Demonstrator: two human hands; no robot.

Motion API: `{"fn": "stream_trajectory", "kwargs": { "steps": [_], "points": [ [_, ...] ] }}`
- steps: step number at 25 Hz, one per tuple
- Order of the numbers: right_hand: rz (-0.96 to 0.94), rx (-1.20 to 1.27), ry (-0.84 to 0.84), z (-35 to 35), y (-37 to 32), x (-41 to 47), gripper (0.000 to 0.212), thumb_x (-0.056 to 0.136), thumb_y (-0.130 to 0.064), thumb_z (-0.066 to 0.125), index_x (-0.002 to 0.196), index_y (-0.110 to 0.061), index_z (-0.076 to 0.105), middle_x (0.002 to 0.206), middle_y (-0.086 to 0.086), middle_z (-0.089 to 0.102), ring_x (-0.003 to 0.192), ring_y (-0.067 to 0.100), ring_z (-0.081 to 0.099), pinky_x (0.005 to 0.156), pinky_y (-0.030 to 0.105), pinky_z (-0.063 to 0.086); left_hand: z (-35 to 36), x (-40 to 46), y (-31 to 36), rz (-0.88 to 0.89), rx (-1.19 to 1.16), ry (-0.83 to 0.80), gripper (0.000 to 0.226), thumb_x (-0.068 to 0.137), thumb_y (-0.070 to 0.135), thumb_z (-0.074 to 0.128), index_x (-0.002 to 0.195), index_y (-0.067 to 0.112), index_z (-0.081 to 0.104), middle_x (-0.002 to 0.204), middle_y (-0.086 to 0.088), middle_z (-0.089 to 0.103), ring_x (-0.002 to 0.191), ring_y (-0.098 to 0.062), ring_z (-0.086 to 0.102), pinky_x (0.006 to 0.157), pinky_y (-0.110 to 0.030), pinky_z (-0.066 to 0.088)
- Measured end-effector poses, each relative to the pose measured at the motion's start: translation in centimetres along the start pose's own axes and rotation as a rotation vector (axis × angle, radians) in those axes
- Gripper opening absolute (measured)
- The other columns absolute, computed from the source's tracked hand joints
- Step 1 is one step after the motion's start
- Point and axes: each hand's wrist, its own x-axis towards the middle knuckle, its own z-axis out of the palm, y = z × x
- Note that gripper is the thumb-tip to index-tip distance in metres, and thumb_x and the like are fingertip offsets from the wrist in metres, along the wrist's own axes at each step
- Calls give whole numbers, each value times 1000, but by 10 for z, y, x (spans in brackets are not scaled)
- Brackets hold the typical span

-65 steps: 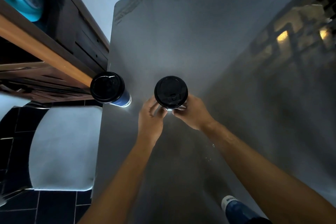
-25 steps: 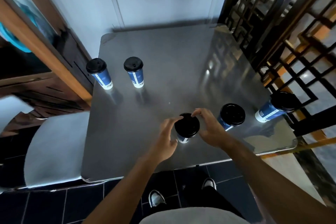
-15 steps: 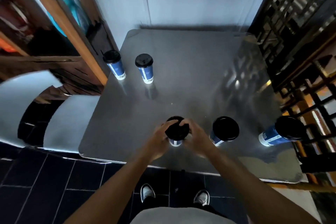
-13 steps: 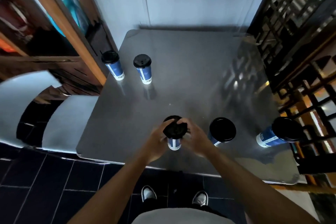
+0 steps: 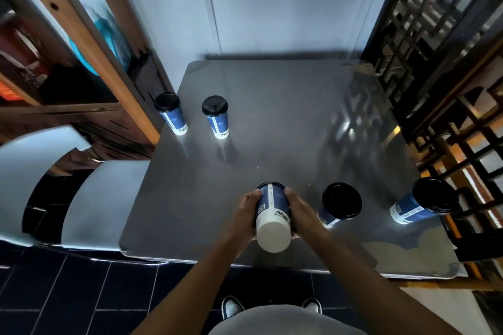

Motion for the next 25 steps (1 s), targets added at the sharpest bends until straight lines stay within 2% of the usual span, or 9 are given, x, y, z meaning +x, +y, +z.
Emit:
{"fn": "stream_trajectory", "kwargs": {
  "steps": [3, 7, 9, 13, 16, 18, 20, 22, 25],
  "points": [
    [52, 13, 50, 5, 5, 0, 72, 64, -81, 46, 94, -19, 67, 79, 20, 66, 70, 36, 62, 65, 46, 48, -2, -3, 2, -48, -9, 23, 58, 104, 40, 40, 141, -5, 46, 134, -46, 51, 100, -45, 56, 100, -71, 41],
    [54, -40, 37, 5, 6, -4, 65, 78, -76, 41, 99, -21, 67, 75, 18, 66, 68, 33, 62, 55, 32, 48, -5, -1, 2, -56, -16, 38, 60, 106, 38, 37, 141, -10, 45, 129, -45, 55, 98, -44, 55, 88, -54, 48],
    [31, -59, 43, 3, 6, -3, 61, 81, -74, 39, 101, -23, 65, 75, 16, 66, 66, 30, 62, 52, 30, 48, -7, 1, 2, -83, -15, 28, 62, 105, 42, 38, 141, -7, 48, 128, -42, 58, 97, -43, 59, 90, -52, 49],
    [18, -57, 58, 4, 4, 2, 65, 72, -78, 42, 100, -24, 65, 82, 17, 67, 71, 31, 64, 63, 43, 52, -15, 7, -5, -167, 25, -53, 86, 88, 71, 52, 138, 1, 55, 135, -38, 57, 116, -50, 58, 113, -68, 36],
    [33, -26, 65, 6, 3, 5, 67, 66, -78, 46, 96, -22, 66, 85, 19, 68, 76, 36, 65, 77, 64, 55, -17, 12, -9, -136, 54, -95, 99, 74, 68, 65, 142, -2, 48, 137, -40, 53, 111, -47, 58, 111, -72, 35],
    [36, -40, 71, 7, 1, 3, 60, 73, -75, 46, 95, -22, 65, 86, 19, 68, 77, 36, 66, 82, 68, 53, -17, 12, -6, -121, 52, -81, 98, 71, 63, 69, 143, 0, 46, 136, -39, 55, 107, -46, 60, 107, -71, 38],
    [33, -53, 59, 7, -1, 0, 50, 87, -68, 45, 97, -23, 65, 89, 17, 69, 78, 35, 67, 80, 64, 56, -17, 8, -5, -114, 26, -77, 90, 70, 54, 70, 141, 4, 48, 133, -37, 58, 104, -44, 63, 103, -70, 43],
    [30, -43, 17, 5, 1, -4, 47, 94, -64, 44, 99, -23, 65, 93, 13, 72, 76, 29, 71, 69, 47, 61, -20, 3, -5, -38, 55, -67, 73, 76, 38, 70, 142, 15, 46, 128, -32, 63, 98, -41, 68, 89, -63, 57],
    [-10, -3, -42, -2, 1, -10, 56, 93, -69, 43, 101, -20, 69, 91, 7, 76, 77, 23, 75, 61, 31, 59, -33, 1, -8, 171, 375, -105, 67, 90, 11, 61, 146, 42, 38, 122, -17, 65, 87, -24, 74, 65, -30, 60]
  ]
}}
